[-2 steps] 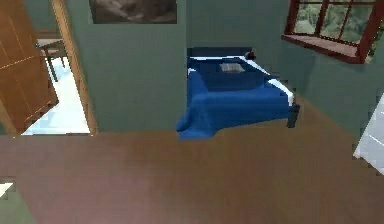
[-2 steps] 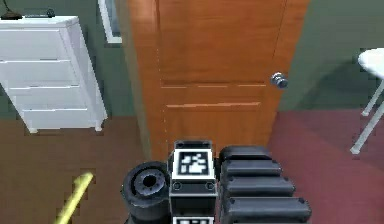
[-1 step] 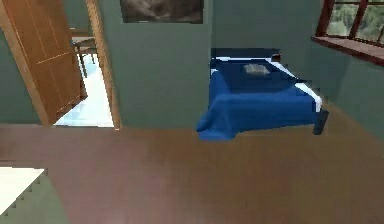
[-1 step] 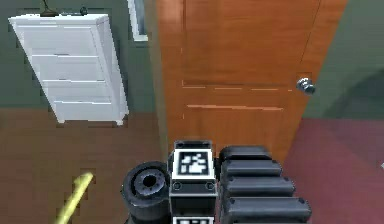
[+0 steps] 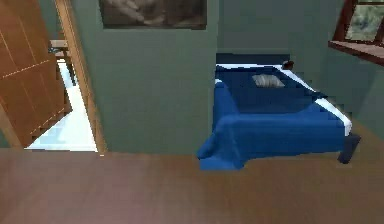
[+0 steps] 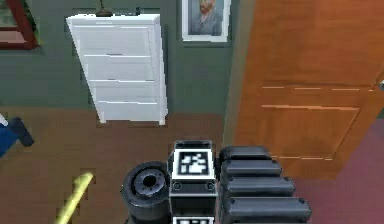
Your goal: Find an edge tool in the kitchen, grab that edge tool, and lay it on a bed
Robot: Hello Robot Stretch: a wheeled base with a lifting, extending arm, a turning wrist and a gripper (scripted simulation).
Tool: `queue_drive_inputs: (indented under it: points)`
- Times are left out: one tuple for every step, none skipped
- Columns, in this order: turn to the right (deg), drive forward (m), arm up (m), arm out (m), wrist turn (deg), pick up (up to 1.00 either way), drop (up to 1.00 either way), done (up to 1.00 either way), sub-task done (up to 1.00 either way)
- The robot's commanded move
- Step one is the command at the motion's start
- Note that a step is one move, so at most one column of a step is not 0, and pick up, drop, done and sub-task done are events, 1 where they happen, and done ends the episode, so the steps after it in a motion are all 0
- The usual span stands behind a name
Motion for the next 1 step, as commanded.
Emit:
queue_drive_inputs:
  points:
    - [-24.0,0.0,0.0,0.0,0.0,0.0,0.0,0.0,0.0]
